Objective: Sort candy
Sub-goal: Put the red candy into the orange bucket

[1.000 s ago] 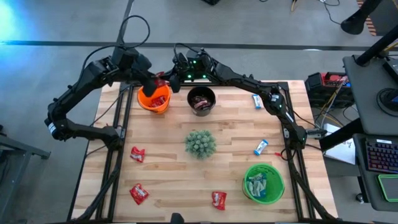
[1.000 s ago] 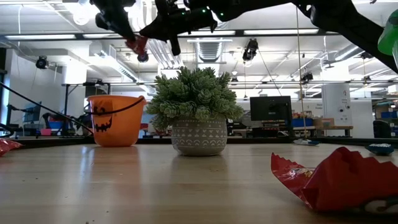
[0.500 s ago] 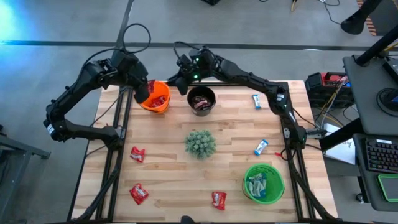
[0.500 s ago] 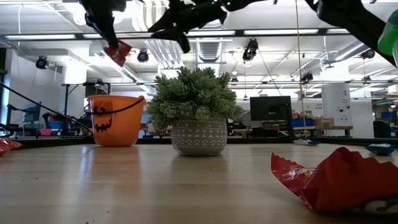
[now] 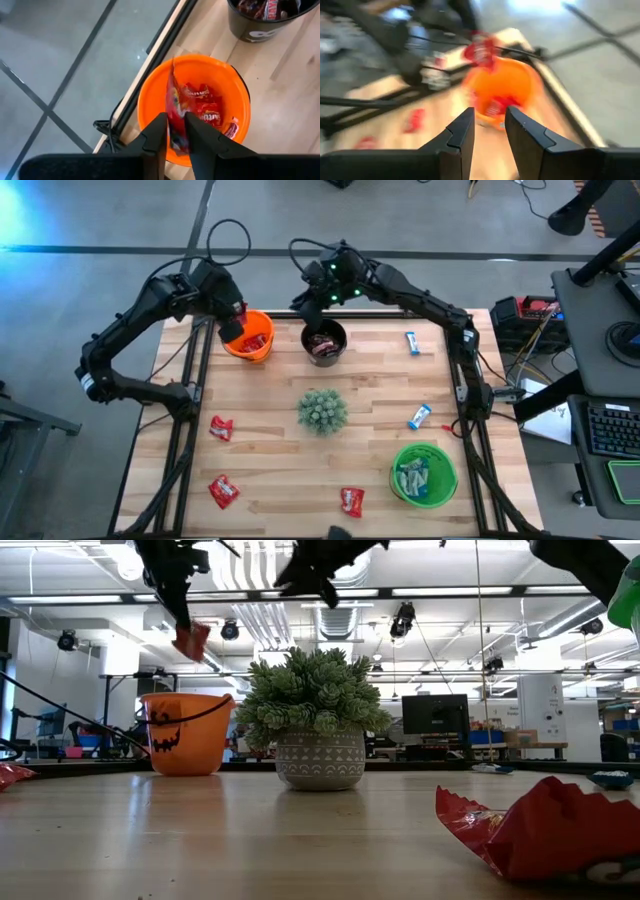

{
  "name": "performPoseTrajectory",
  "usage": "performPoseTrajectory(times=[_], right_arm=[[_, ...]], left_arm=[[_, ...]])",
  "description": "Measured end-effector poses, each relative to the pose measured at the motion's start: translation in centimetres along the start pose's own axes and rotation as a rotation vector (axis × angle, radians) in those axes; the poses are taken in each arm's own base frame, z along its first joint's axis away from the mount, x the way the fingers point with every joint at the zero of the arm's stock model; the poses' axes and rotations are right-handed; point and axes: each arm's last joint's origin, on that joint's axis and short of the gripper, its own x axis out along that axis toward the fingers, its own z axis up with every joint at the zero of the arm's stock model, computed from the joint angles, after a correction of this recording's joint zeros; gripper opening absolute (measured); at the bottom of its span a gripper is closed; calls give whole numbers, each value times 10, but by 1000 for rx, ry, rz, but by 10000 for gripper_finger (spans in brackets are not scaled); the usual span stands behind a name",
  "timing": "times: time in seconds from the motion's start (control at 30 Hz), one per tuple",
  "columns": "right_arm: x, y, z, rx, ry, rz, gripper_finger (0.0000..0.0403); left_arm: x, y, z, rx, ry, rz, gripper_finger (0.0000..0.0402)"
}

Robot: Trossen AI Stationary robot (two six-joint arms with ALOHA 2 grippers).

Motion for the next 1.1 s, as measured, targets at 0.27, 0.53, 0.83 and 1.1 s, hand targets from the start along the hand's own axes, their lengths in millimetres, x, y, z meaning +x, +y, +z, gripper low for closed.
performPoseTrajectory(times=[0.27, 0.53, 0.83, 1.1], right_arm=[[-25, -6, -4, 23, 83, -198, 119], [-38, -5, -29, 67, 354, -218, 126], [-54, -2, -55, 120, 663, -231, 122], [-54, 3, -57, 200, 681, -247, 130]], left_arm=[[13, -1, 5, 16, 46, -9, 101], [2, -5, -5, 15, 51, -109, 118], [-33, -5, -22, -38, -96, -166, 119], [-58, -9, -41, -68, -191, -239, 119]])
